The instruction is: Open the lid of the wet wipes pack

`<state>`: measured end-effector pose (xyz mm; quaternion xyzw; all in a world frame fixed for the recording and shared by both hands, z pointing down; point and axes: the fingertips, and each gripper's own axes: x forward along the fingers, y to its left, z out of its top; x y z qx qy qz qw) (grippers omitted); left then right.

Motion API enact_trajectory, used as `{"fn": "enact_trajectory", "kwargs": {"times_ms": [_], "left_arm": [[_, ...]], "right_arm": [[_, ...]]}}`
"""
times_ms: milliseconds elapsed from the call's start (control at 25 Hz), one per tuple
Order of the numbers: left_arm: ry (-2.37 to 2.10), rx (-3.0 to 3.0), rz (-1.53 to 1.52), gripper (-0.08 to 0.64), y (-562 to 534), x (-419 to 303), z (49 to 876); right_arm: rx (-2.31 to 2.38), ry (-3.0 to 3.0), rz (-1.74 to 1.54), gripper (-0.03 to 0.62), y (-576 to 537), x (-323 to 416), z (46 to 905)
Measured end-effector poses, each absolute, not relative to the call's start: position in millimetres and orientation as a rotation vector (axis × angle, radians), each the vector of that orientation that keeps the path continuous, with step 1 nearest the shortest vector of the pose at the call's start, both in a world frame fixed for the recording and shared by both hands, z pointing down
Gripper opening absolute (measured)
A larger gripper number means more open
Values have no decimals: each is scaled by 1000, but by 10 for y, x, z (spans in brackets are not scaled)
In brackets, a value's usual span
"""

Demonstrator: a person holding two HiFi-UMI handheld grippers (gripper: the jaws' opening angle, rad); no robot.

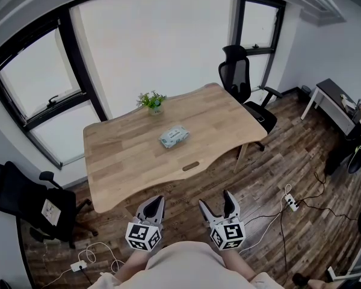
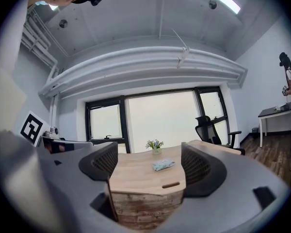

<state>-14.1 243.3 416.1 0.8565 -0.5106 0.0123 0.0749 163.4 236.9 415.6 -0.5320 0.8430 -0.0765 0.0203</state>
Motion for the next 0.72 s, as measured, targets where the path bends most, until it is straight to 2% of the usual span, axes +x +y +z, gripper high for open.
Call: {"fn": "enact_trajectory", "kwargs": {"times_ms": [720], "left_arm": [[-1610, 2528, 32, 21, 2501, 210, 4250]], "right_arm": [[-1594, 2682, -226, 377, 2342, 1965, 4285]]}}
